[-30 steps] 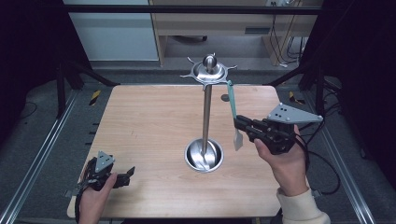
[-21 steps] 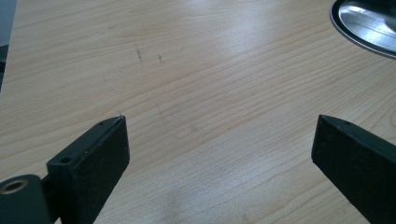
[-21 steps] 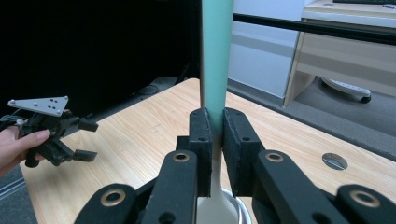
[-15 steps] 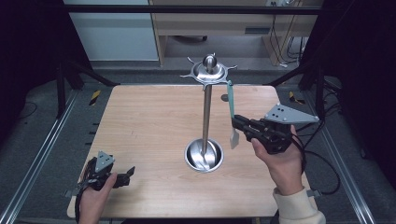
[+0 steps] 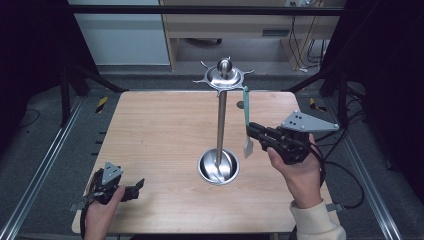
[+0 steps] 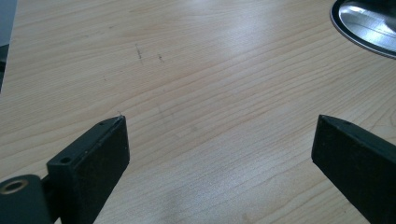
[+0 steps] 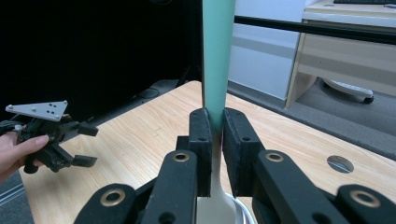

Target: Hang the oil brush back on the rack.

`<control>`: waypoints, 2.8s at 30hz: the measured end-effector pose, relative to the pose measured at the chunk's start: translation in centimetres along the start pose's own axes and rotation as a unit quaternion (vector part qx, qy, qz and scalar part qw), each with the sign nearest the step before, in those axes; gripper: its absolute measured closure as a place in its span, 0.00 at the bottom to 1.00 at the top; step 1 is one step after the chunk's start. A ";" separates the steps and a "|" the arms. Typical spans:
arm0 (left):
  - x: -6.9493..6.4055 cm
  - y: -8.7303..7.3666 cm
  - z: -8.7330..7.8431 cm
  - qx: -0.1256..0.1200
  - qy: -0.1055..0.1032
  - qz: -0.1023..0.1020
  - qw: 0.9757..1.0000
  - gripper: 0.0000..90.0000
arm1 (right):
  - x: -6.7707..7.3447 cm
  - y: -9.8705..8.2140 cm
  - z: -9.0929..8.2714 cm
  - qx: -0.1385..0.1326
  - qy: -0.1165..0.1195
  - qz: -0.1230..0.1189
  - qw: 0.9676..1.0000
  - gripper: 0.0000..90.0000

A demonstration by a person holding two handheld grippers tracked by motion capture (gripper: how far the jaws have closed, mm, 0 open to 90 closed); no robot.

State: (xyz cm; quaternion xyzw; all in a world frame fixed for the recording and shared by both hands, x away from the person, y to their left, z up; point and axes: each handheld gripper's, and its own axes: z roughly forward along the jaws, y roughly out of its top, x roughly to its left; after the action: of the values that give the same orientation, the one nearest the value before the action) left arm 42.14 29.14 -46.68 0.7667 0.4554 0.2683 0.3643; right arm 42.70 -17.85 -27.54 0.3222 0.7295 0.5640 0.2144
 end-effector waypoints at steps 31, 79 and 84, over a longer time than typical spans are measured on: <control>-0.1 0.0 0.1 -0.001 0.002 0.002 1.000 0.04 | -1.2 0.8 -1.9 0.018 -0.071 -0.012 0.997 0.40; -0.1 0.3 -0.5 -0.034 0.003 0.002 0.999 0.03 | -7.0 -10.5 0.6 0.144 -0.172 0.043 0.974 0.13; 0.0 0.3 -0.5 -0.035 0.004 0.002 0.999 0.03 | -7.9 -11.9 2.1 0.156 -0.178 0.048 0.970 0.13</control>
State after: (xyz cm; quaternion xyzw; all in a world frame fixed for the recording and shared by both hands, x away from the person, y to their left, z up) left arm 41.87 29.22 -46.14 0.7537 0.4455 0.2877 0.3882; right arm 47.00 -23.89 -39.95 0.4815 0.7423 0.3861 0.2610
